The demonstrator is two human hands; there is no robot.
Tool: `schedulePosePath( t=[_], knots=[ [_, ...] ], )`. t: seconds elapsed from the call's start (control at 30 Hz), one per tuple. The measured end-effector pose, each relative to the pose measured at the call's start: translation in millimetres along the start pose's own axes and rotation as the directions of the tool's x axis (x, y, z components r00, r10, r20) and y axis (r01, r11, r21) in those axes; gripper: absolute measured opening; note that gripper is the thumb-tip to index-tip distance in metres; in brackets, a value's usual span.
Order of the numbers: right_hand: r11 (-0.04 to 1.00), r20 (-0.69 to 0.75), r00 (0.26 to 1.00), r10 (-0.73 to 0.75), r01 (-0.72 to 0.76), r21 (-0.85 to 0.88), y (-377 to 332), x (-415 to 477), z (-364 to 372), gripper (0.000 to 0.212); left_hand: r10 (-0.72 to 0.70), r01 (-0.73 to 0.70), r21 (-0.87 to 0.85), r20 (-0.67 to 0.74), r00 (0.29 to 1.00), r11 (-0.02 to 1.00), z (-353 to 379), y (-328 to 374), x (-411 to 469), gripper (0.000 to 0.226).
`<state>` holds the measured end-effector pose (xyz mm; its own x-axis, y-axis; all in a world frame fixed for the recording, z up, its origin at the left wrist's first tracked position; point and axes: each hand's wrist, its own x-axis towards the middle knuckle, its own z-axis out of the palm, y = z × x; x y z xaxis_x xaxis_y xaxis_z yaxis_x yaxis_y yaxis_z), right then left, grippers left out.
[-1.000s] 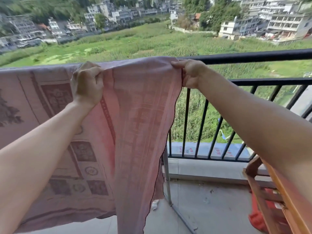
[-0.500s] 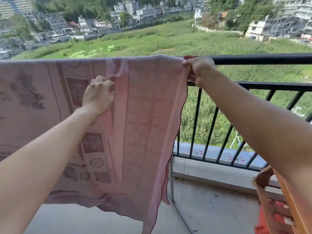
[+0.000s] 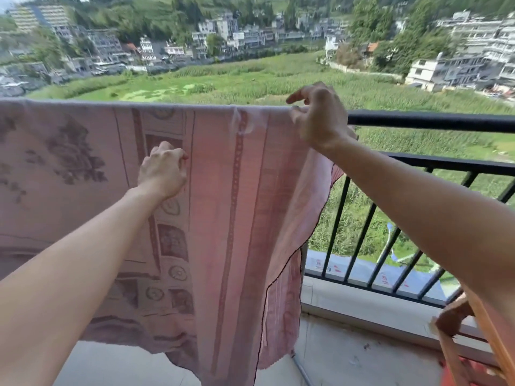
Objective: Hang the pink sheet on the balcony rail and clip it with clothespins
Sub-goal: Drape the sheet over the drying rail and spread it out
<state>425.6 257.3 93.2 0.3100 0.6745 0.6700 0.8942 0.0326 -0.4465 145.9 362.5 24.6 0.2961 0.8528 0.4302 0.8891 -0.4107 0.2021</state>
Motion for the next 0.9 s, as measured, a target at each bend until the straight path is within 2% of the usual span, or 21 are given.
schedulePosePath(
  t=[0.1,0.23,0.43,0.6,0.77,0.9],
  knots=[
    [0.977,0.055,0.977,-0.206,0.208,-0.038,-61.1,3.2,41.8,0.018,-0.007,0.007,0.024,0.013,1.0,1.0,-9.7,-48.8,5.3,0.03],
    [0.945,0.128,0.937,-0.324,0.328,-0.008,-149.5,11.3,127.8,0.02,-0.042,0.043,0.092,-0.008,0.999,0.995,-37.6,-151.2,13.4,0.03],
    [0.902,0.256,0.865,-0.431,0.423,0.091,-280.0,16.6,253.2,0.024,-0.205,0.198,0.217,0.013,0.979,0.956,-79.5,-319.6,3.3,0.031],
    [0.858,0.35,0.786,-0.509,0.497,0.131,-373.7,21.5,344.3,0.027,-0.36,0.347,0.263,0.004,0.933,0.9,-102.0,-443.6,-16.1,0.031],
    [0.801,0.362,0.718,-0.594,0.568,0.187,-456.5,32.6,432.7,0.026,-0.512,0.49,0.282,0.002,0.859,0.825,-110.9,-553.4,-28.1,0.031],
    [0.749,0.319,0.678,-0.662,0.62,0.235,-528.0,56.7,516.3,0.027,-0.59,0.57,0.321,-0.043,0.806,0.756,-118.0,-641.0,-18.8,0.028]
  ],
)
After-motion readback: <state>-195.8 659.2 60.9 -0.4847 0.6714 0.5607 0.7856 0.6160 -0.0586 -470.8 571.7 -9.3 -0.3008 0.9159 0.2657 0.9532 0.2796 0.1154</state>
